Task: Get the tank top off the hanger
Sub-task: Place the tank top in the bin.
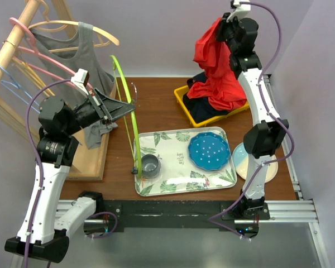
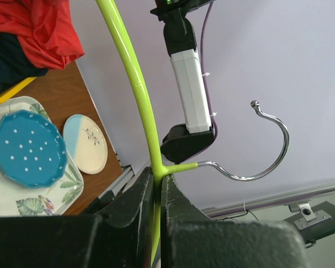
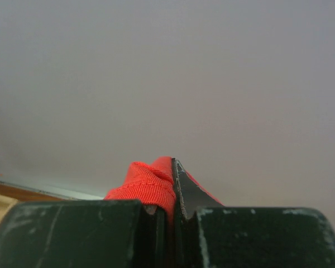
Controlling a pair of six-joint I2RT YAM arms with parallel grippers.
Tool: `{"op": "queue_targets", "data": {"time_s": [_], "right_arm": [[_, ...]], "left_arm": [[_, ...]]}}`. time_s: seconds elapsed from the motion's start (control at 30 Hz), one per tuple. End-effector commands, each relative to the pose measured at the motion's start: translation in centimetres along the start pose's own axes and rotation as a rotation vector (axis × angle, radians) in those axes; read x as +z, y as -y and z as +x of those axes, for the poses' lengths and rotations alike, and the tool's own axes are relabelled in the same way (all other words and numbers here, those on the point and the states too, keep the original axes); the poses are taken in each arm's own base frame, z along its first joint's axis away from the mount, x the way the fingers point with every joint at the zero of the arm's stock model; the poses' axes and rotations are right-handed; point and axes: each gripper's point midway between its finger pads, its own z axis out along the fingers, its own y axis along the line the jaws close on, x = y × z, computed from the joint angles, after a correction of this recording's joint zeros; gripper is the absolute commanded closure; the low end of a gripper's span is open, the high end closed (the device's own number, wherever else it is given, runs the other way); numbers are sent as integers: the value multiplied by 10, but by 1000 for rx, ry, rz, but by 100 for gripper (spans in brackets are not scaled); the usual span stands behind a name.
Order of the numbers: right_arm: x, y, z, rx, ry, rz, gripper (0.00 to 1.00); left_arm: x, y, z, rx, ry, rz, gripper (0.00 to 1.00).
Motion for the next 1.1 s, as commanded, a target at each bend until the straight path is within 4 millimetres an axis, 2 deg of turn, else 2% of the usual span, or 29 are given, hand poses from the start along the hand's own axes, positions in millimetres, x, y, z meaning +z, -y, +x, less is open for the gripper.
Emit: {"op": "queue_targets", "data": {"time_s": [0.0, 0.03, 0.1, 0.17, 0.2, 0.23, 0.27, 0.33, 0.37, 0.47, 0.5, 0.6, 0.67, 0.73, 0.77, 0.8, 0.87, 0.93, 1.03, 1.07], "right_arm": [[-10, 2, -12, -22, 7, 23, 100], [-11, 11, -2, -11, -30, 77, 100], [-25, 38, 51, 13, -208, 235, 100], [-46, 64, 81, 25, -284, 389, 100], [-54, 70, 98, 40, -307, 423, 100], [-70, 75, 148, 68, -394, 451, 100], [-72, 82, 167, 92, -408, 462, 100], [-83, 88, 221, 148, -514, 478, 100], [-92, 93, 269, 166, -640, 482, 100], [-104, 95, 324, 241, -784, 468, 100], [-109, 96, 336, 252, -807, 481, 100], [-129, 114, 349, 260, -849, 575, 92], [-139, 129, 344, 277, -834, 634, 86], [-141, 129, 327, 296, -801, 622, 73], [-135, 127, 316, 293, -763, 602, 63], [-129, 122, 295, 289, -732, 562, 59], [-131, 121, 280, 270, -742, 554, 52], [-127, 122, 253, 252, -709, 547, 50], [-133, 125, 228, 229, -696, 579, 47], [-140, 126, 226, 227, -709, 594, 47]], "left_arm": [[-3, 22, -5, 59, 23, 58, 100], [-3, 22, -5, 59, 27, 53, 100], [-3, 21, -6, 64, 32, 46, 100], [-4, 23, -6, 67, 33, 47, 100], [-3, 22, -7, 68, 34, 46, 100], [-3, 23, -6, 71, 33, 47, 100], [-3, 23, -7, 72, 33, 44, 100], [-3, 24, -8, 81, 35, 42, 100], [-3, 24, -8, 83, 36, 41, 100], [-2, 23, -9, 82, 39, 37, 100], [-1, 22, -9, 79, 39, 36, 100], [-1, 26, -11, 85, 39, 42, 100], [-1, 28, -11, 85, 41, 41, 100], [0, 29, -12, 92, 41, 40, 100], [0, 28, -11, 90, 39, 36, 100], [1, 27, -11, 88, 36, 33, 100], [2, 26, -11, 90, 36, 33, 100], [1, 28, -12, 94, 39, 35, 100], [2, 30, -16, 103, 49, 28, 100], [4, 27, -17, 99, 52, 16, 100]]}}
